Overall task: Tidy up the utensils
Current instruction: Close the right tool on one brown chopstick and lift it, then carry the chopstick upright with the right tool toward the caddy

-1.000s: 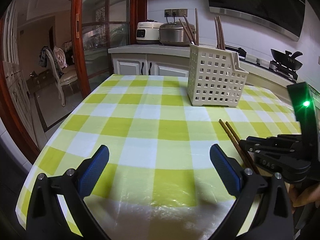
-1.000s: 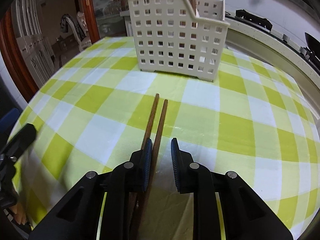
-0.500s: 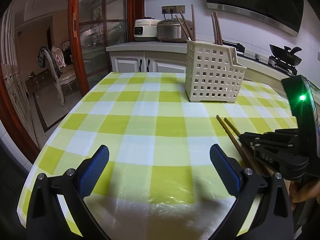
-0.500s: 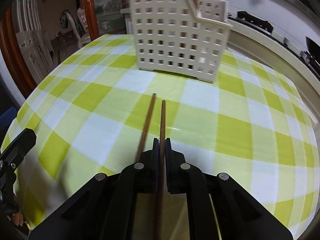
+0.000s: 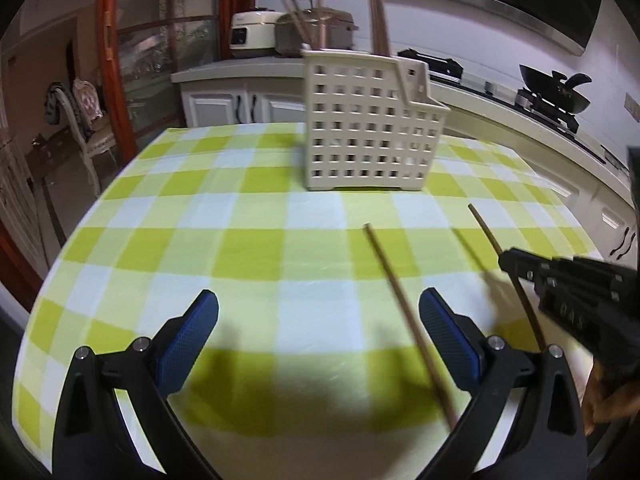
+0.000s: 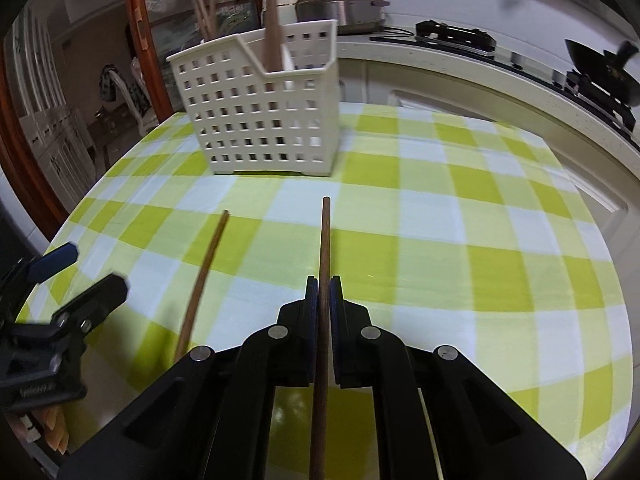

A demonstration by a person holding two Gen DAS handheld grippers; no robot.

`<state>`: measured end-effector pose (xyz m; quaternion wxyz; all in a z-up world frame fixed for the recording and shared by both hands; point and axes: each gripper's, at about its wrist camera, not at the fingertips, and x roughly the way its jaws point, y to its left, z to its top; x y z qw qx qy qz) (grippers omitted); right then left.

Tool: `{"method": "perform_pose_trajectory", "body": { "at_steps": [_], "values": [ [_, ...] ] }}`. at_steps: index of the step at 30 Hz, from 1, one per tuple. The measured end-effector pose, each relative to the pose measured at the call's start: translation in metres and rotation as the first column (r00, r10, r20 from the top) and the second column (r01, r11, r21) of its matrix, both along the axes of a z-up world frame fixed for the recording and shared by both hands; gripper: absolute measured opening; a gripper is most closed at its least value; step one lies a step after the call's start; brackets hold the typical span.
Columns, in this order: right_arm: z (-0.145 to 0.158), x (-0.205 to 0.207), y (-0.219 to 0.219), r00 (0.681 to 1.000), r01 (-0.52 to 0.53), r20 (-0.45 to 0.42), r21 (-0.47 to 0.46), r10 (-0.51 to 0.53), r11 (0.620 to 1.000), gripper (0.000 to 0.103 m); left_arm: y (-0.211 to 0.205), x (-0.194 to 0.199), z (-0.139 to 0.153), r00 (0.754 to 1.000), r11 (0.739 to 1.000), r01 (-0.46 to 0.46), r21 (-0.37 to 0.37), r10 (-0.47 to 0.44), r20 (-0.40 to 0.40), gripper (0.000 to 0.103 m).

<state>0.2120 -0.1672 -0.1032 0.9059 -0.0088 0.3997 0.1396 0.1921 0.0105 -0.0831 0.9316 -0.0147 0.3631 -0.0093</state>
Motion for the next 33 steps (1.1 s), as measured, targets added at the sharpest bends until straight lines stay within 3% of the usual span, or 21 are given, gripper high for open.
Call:
{"method": "perform_pose_trajectory", "body": {
  "at_steps": [3, 7, 15, 21, 25, 33],
  "values": [
    [-0.001, -0.003, -0.011, 1.0, 0.011, 0.001, 0.009, -0.011, 1.0, 0.007, -0.014, 0.014, -0.002, 0.999, 1.0, 0.017, -0.022, -0.018, -0.029, 0.087],
    [-0.001, -0.005, -0.025, 1.0, 0.025, 0.003, 0.027, -0.025, 0.999, 0.007, -0.028, 0.029, -0.009, 0.997, 0.999, 0.029, -0.038, -0.032, -0.077, 0.065],
    [-0.001, -0.009, -0.039, 1.0, 0.027, 0.009, 0.056, -0.027, 0.998, 0.007, -0.046, 0.046, -0.029, 0.989, 1.0, 0.019, -0.017, -0.021, -0.146, 0.034],
    [0.001, -0.01, -0.045, 0.999, 0.028, 0.016, 0.071, -0.03, 0.997, 0.007, -0.056, 0.044, -0.035, 0.991, 0.999, 0.011, 0.047, -0.005, -0.13, 0.026],
    [0.0, -0.01, -0.046, 0.999, 0.029, 0.016, 0.078, -0.031, 0.997, 0.007, -0.057, 0.045, -0.036, 0.992, 0.998, 0.01, 0.066, -0.001, -0.13, 0.008],
    [0.003, -0.015, -0.041, 1.0, 0.018, 0.023, 0.073, -0.02, 0.997, 0.007, -0.053, 0.044, -0.034, 0.991, 0.999, 0.038, 0.034, -0.033, -0.129, 0.006]
  ]
}}
